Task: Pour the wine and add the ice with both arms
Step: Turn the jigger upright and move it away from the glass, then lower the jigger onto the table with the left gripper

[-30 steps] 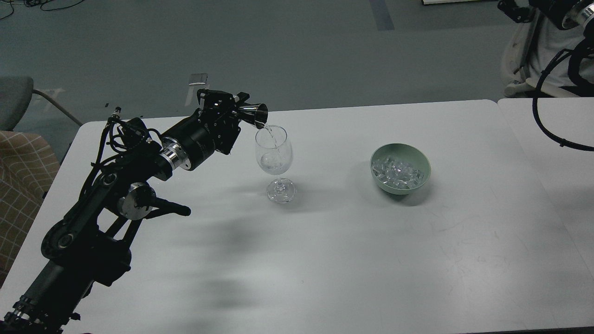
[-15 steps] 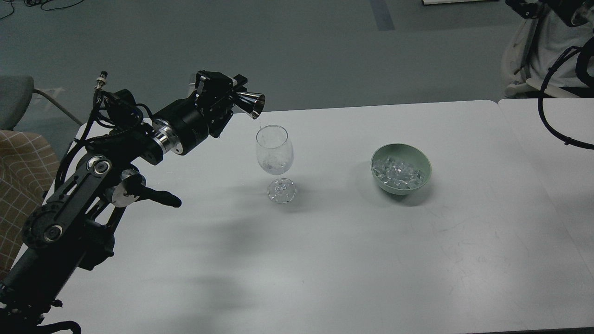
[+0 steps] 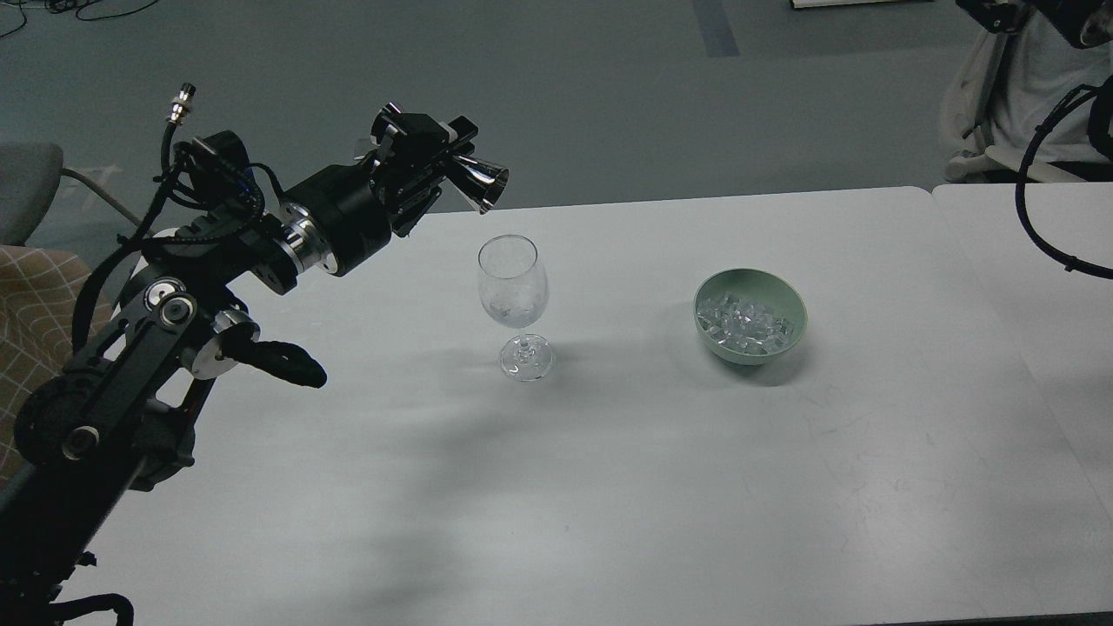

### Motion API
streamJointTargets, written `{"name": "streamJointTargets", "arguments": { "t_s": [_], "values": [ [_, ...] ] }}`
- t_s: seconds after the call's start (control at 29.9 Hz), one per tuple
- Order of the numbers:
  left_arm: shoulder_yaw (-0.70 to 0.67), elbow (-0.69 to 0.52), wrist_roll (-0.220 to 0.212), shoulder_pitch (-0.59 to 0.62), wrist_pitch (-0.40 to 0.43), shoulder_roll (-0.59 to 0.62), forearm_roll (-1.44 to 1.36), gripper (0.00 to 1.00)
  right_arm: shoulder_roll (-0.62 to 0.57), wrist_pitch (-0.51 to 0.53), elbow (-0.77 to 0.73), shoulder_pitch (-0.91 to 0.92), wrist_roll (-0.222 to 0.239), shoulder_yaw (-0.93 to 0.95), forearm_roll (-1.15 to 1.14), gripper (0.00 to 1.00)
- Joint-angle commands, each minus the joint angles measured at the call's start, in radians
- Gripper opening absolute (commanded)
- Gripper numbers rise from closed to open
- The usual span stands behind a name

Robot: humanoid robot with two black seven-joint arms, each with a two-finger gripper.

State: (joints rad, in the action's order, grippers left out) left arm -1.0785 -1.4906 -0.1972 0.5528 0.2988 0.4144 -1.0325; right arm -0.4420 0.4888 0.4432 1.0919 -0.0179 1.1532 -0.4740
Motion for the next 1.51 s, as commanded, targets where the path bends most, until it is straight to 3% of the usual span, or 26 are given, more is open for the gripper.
{"name": "streamJointTargets", "arguments": {
  "t_s": [0.0, 0.2, 0.37, 0.47, 0.64, 0.77, 0.84, 1.14, 1.27, 1.47],
  "values": [
    [-0.003, 0.000, 0.001, 0.006, 0.000, 0.009, 0.000, 0.00, 0.000, 0.000, 0.000, 0.000, 0.001, 0.000, 0.000, 1.00],
    [-0.029, 0.007, -0.001, -0.013, -0.015, -0.008, 0.046, 0.00, -0.001, 0.000, 0.000, 0.000, 0.001, -0.001, 0.000, 1.00],
    [-0.103, 0.010, 0.010, -0.089, -0.038, -0.031, 0.273, 0.00, -0.009, 0.000, 0.000, -0.003, 0.001, -0.001, 0.000, 1.00],
    [-0.167, 0.007, 0.074, -0.146, -0.027, -0.054, 0.371, 0.00, -0.010, 0.000, 0.000, -0.010, 0.001, -0.001, 0.000, 1.00],
    [-0.257, 0.044, 0.082, -0.238, -0.038, -0.121, 0.691, 0.00, -0.038, 0.000, 0.002, -0.013, 0.001, -0.004, 0.000, 1.00],
    [-0.261, 0.072, 0.111, -0.292, -0.033, -0.137, 0.727, 0.00, -0.046, 0.000, 0.002, -0.021, 0.001, -0.006, 0.000, 1.00],
    [-0.294, 0.137, 0.139, -0.318, -0.043, -0.169, 0.739, 0.00, -0.046, 0.000, 0.003, -0.032, 0.000, -0.006, 0.000, 1.00],
    [-0.342, 0.463, 0.153, -0.272, -0.029, -0.213, 0.842, 0.00, -0.061, -0.001, 0.048, -0.055, 0.000, -0.007, -0.002, 1.00],
    [-0.340, 0.627, 0.209, -0.194, -0.033, -0.238, 0.870, 0.00, -0.084, -0.007, 0.093, -0.079, 0.000, -0.007, -0.003, 1.00],
    [-0.339, 0.852, 0.220, -0.077, -0.032, -0.272, 0.974, 0.00, -0.095, -0.010, 0.111, -0.092, 0.000, -0.010, -0.005, 1.00]
  ]
}}
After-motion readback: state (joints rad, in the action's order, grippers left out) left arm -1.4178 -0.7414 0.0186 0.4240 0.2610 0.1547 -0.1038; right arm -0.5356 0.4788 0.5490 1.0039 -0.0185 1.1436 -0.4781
